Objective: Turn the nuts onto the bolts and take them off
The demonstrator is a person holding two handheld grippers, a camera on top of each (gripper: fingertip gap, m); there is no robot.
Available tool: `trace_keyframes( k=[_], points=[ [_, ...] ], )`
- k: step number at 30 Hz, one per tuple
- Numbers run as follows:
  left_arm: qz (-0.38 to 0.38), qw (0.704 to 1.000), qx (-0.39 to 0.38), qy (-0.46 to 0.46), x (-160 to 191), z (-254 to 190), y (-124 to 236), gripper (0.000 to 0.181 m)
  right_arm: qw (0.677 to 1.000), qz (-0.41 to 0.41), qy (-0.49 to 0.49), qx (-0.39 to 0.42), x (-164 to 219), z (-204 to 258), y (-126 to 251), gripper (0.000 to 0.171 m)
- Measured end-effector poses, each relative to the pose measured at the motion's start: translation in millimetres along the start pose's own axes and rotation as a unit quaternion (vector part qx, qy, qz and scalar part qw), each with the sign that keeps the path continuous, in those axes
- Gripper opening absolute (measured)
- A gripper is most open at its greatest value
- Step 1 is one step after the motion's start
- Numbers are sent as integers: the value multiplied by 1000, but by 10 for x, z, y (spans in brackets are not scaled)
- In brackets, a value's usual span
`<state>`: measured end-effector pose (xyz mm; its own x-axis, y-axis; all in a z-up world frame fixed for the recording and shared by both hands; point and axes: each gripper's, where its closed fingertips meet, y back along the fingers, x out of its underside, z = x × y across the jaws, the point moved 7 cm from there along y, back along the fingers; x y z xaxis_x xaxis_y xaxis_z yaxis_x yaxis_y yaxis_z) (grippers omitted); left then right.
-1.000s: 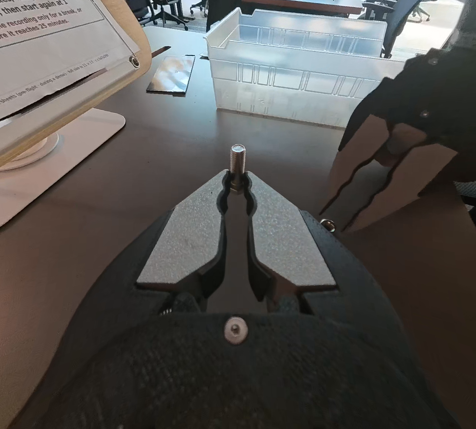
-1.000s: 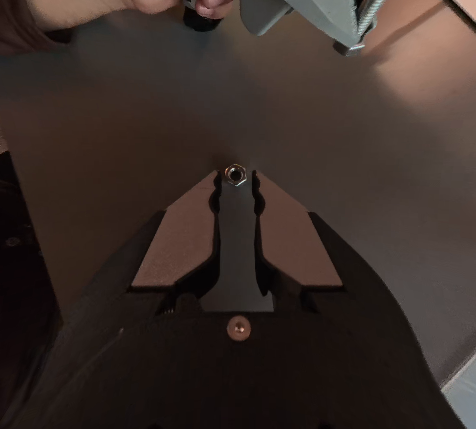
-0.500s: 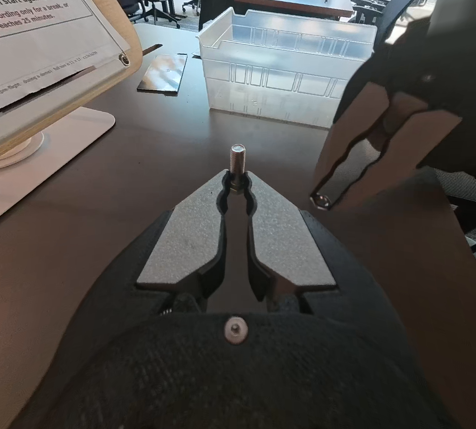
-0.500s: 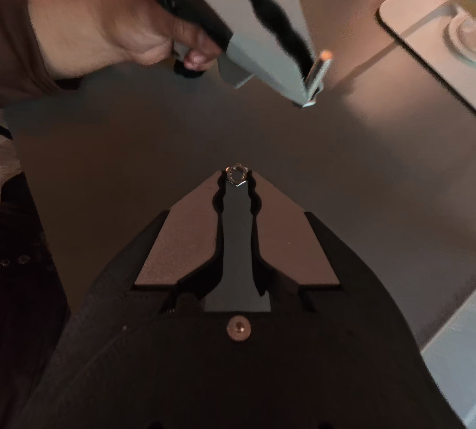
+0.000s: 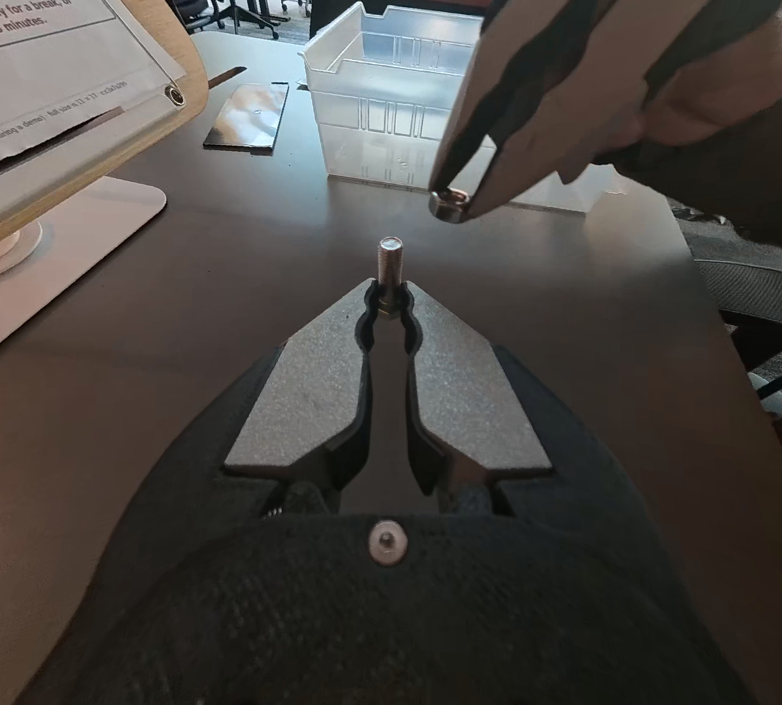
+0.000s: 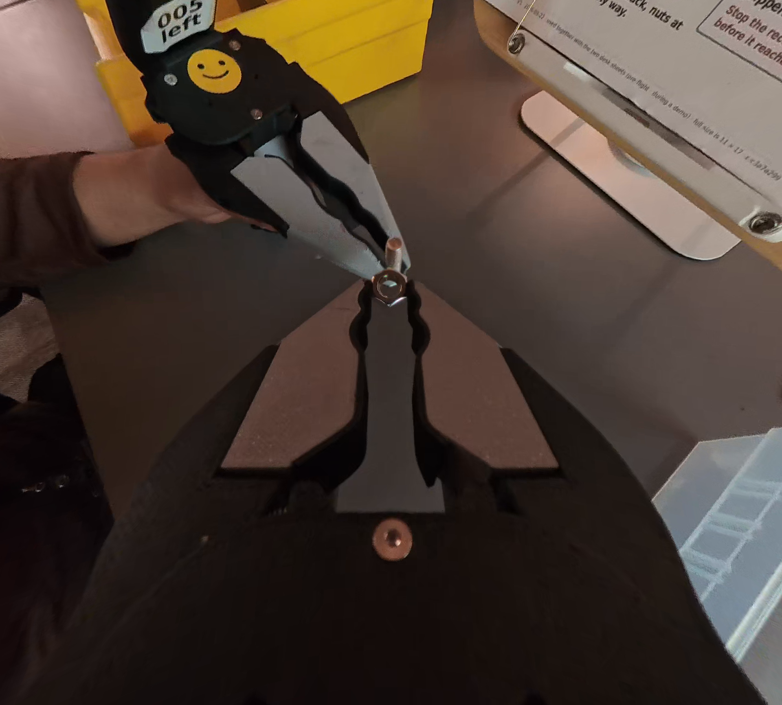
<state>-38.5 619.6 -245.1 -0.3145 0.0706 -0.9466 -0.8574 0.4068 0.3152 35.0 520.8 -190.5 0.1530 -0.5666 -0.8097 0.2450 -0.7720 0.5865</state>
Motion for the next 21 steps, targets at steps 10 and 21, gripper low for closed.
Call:
trace_keyframes(
  k=[10, 21],
  points=[
    [1, 1000, 8, 2, -10, -26, -11, 8, 999, 20, -20, -20, -178, -142, -94, 13],
    [7, 1000, -2, -4, -14, -29, -13, 8, 999, 41, -14, -31, -194, -83, -187, 13]
  ],
)
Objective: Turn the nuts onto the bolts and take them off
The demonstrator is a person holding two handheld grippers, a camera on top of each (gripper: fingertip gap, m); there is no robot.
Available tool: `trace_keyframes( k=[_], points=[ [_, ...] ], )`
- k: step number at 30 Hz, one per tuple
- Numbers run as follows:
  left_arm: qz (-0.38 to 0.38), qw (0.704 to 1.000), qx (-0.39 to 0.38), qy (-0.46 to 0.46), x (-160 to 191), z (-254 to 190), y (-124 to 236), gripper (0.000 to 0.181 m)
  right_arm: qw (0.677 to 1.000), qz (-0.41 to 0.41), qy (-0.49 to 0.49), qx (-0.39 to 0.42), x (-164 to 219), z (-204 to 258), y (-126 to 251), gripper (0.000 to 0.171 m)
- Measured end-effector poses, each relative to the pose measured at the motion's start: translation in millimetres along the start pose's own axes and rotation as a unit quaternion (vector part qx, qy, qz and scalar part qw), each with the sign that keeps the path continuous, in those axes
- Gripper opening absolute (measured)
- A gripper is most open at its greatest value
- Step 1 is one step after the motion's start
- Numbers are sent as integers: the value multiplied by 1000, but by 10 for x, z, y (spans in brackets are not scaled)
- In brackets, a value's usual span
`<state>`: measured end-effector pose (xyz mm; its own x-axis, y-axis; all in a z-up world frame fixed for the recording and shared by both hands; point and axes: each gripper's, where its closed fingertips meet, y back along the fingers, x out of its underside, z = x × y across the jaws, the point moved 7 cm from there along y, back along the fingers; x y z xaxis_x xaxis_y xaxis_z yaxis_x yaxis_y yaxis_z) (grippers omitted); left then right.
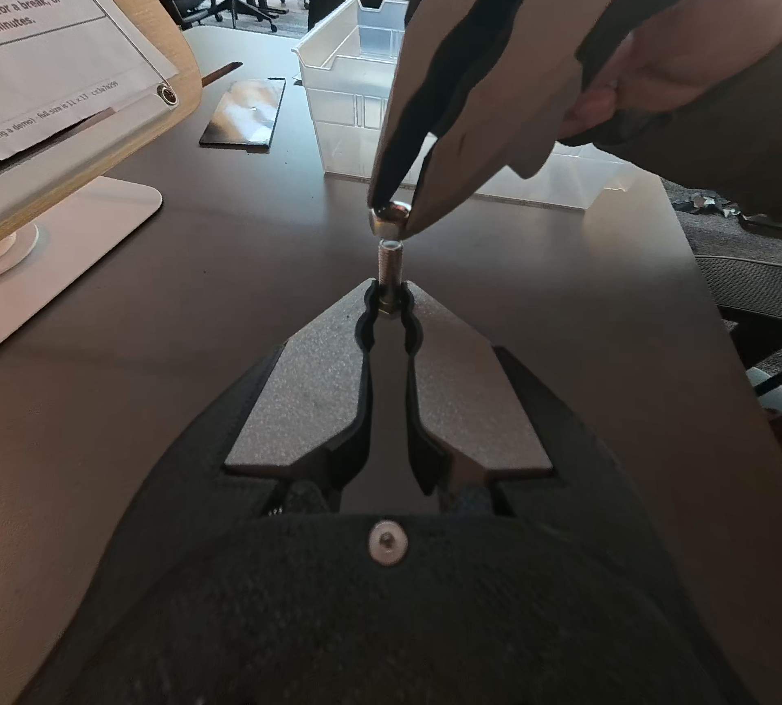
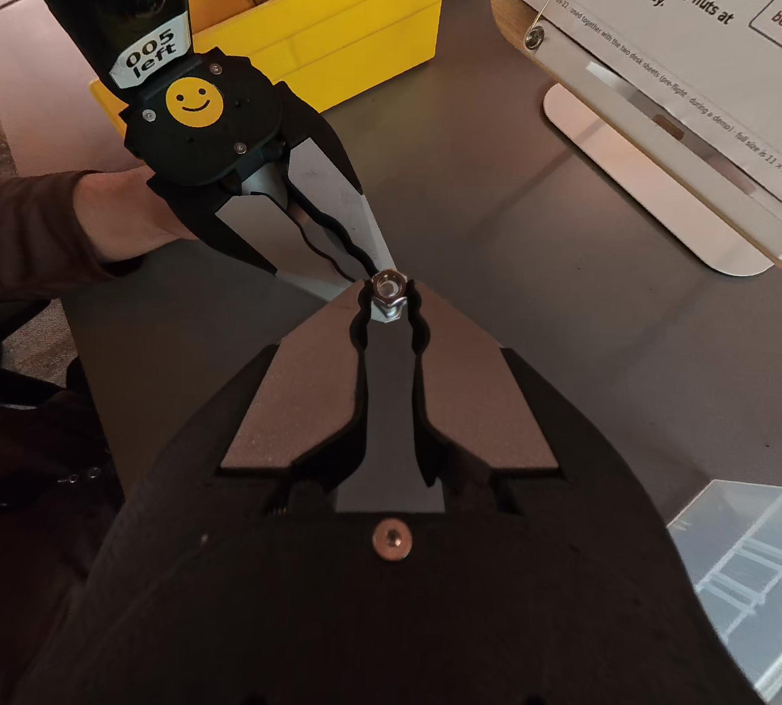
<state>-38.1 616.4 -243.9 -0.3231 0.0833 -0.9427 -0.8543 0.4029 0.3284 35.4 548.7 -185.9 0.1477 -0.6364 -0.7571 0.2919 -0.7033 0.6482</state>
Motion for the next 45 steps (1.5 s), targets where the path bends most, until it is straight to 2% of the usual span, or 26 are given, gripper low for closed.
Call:
trace_keyframes(
  k=[21, 32, 45],
  points=[
    [7, 1000, -24, -19, -20, -1, 13, 7, 1000, 8, 3, 8, -1, 19, -67, 13],
    [16, 999, -38, -9, -6, 18, 3, 8, 998, 27, -1, 52, -17, 45, -107, 13],
    [14, 1000, -23, -2, -1, 8, -5, 8, 998, 36, -25, 37, -26, 25, -98, 13]
  ],
)
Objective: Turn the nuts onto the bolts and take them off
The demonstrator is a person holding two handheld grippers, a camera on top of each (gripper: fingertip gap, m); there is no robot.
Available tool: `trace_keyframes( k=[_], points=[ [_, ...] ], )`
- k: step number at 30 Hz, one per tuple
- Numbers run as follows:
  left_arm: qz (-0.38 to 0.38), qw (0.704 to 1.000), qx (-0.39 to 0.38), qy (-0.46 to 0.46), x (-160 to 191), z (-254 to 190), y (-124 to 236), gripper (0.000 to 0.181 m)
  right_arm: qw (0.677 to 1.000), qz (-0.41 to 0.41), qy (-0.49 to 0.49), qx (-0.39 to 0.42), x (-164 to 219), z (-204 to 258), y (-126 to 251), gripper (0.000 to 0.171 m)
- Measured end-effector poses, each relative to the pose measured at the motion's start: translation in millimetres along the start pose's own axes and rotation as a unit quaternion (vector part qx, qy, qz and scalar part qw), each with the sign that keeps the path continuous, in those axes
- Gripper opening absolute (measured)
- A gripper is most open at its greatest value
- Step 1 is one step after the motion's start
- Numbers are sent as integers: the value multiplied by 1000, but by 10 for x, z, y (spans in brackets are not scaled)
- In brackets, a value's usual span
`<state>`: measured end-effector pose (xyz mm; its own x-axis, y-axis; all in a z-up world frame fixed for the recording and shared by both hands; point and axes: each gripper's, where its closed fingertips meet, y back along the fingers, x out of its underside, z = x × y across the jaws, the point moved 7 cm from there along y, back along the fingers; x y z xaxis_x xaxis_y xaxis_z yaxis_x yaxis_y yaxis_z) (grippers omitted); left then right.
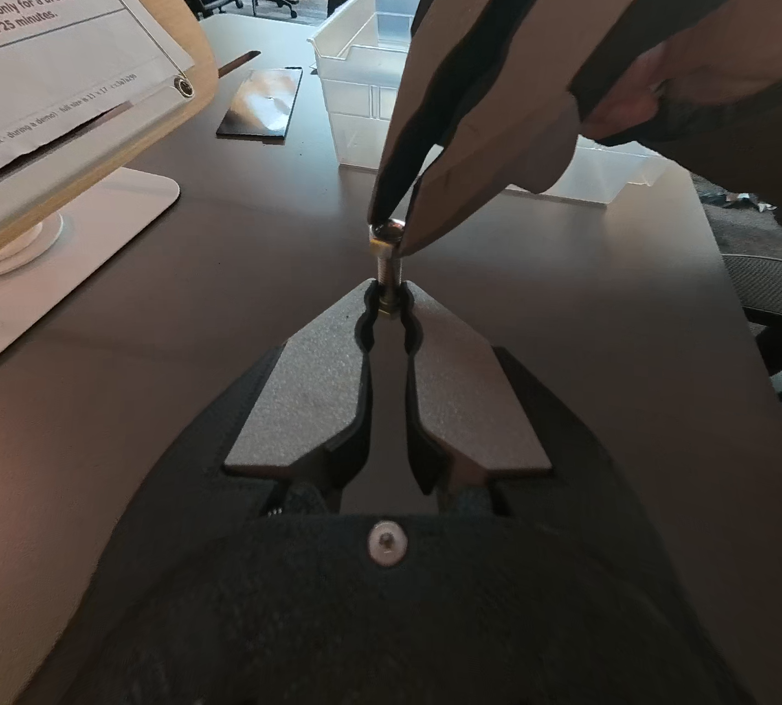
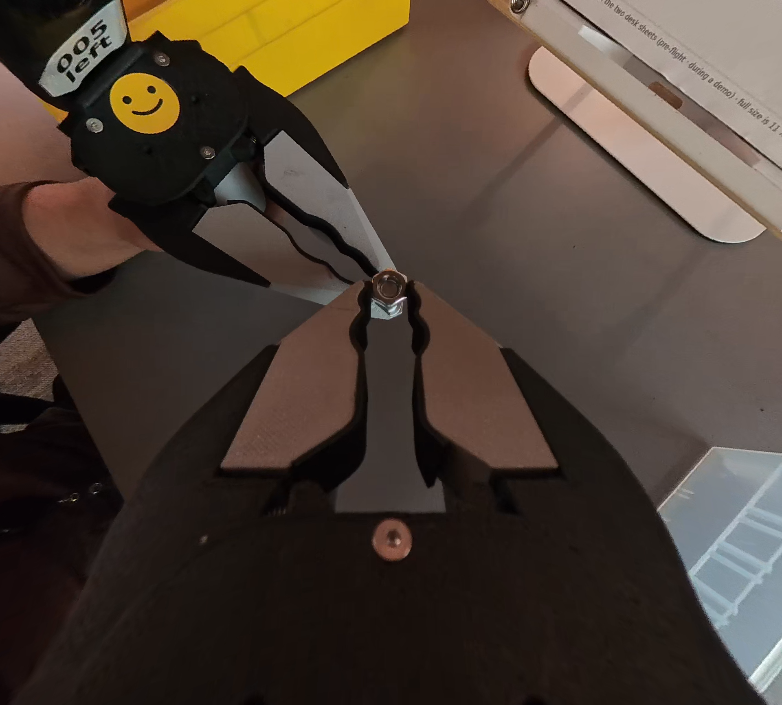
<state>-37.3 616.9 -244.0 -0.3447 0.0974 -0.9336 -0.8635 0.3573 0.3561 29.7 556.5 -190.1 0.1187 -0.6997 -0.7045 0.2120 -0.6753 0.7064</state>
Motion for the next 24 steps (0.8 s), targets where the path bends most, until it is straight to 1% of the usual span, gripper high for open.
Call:
trace_keyframes(
  k=[17, 24],
  points=[
    [0, 1000, 0, -19, -11, -26, 3, 8, 1000, -4, 18, -15, 15, -1, 29, 13],
    [-29, 999, 34, -10, -56, -62, 38, 8, 998, -26, 28, -48, 4, 11, 111, 13]
  ],
)
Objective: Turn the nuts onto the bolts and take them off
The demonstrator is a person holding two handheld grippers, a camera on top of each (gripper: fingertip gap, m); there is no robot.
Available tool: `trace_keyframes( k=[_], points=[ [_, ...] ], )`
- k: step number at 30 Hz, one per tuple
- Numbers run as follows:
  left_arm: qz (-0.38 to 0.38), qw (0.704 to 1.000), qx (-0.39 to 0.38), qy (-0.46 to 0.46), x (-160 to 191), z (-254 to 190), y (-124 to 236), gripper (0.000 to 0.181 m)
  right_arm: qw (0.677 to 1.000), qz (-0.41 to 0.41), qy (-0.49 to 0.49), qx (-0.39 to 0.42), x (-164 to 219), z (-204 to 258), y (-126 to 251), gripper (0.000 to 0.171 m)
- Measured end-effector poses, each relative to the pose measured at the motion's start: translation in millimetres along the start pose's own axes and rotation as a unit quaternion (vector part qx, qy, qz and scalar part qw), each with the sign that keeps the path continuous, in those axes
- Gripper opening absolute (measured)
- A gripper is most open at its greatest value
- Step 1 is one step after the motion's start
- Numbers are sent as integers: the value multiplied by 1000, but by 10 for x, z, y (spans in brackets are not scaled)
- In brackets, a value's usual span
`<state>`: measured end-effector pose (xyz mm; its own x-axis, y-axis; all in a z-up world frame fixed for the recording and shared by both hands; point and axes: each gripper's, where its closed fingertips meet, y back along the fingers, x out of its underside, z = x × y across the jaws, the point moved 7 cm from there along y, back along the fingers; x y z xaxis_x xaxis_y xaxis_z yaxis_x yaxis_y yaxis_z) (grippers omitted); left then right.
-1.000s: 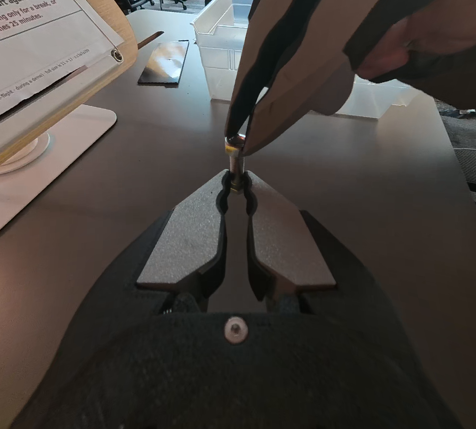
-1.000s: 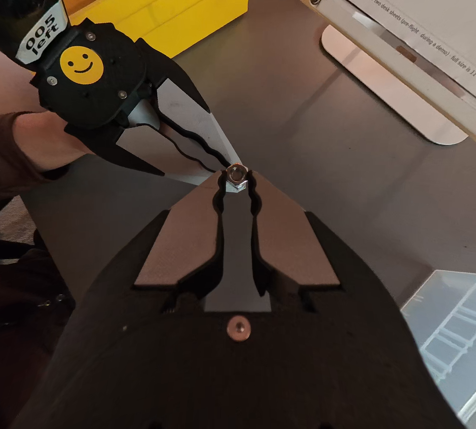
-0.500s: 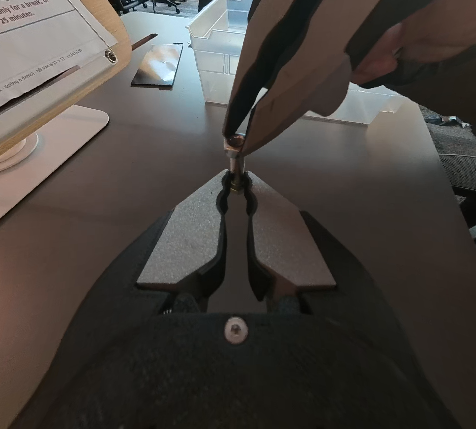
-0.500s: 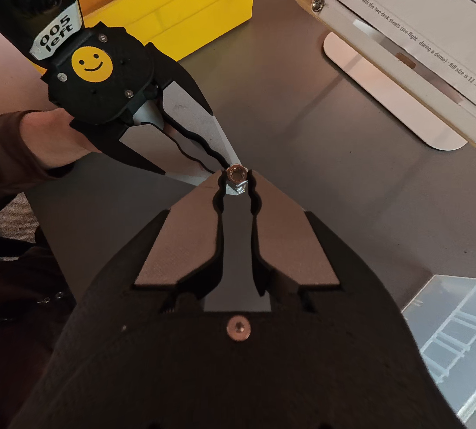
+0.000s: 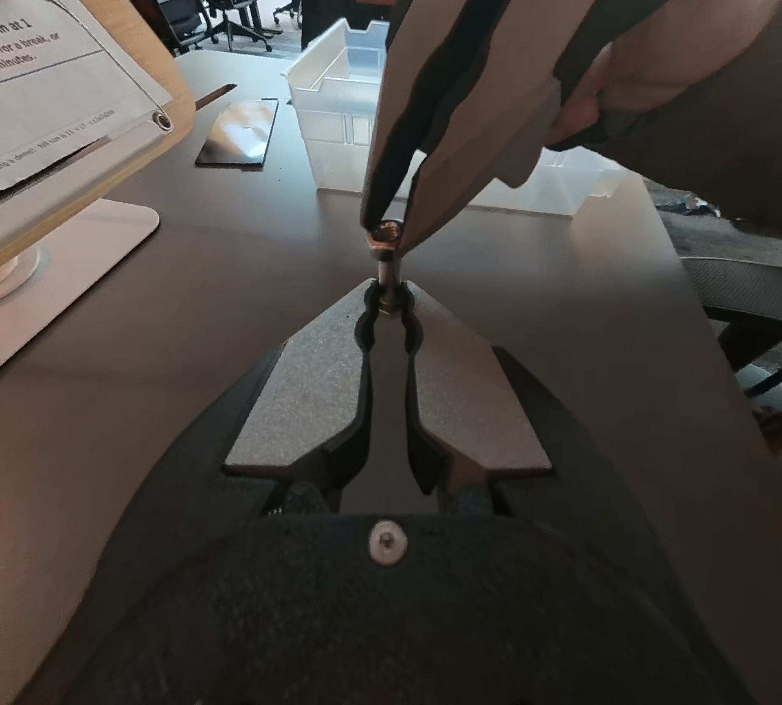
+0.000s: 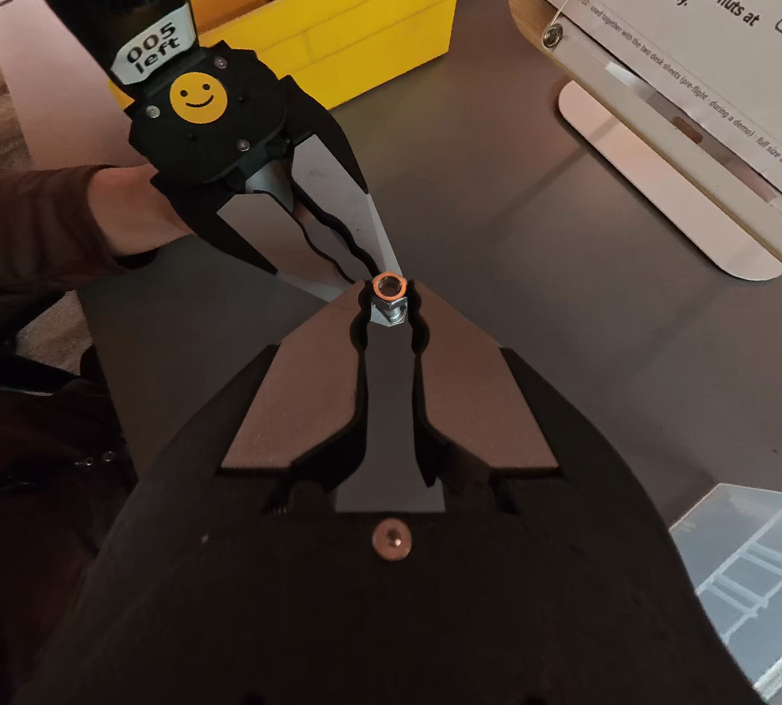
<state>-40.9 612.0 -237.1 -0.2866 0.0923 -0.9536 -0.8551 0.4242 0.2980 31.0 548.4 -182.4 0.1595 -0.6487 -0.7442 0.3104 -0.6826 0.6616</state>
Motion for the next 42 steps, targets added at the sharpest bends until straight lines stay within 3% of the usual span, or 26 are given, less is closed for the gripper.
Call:
trace_keyframes(
  k=[17, 31, 42],
  points=[
    [2, 1000, 13, -19, -10, -62, -8, 8, 997, 4, 68, -30, 44, 32, 69, 13],
    [5, 1000, -12, -25, -28, -55, -4, 7, 999, -33, 25, -17, 80, 13, 74, 13],
    [33, 997, -41, -58, 5, -60, -34, 8, 999, 23, 23, 3, 64, 16, 25, 13]
  ],
)
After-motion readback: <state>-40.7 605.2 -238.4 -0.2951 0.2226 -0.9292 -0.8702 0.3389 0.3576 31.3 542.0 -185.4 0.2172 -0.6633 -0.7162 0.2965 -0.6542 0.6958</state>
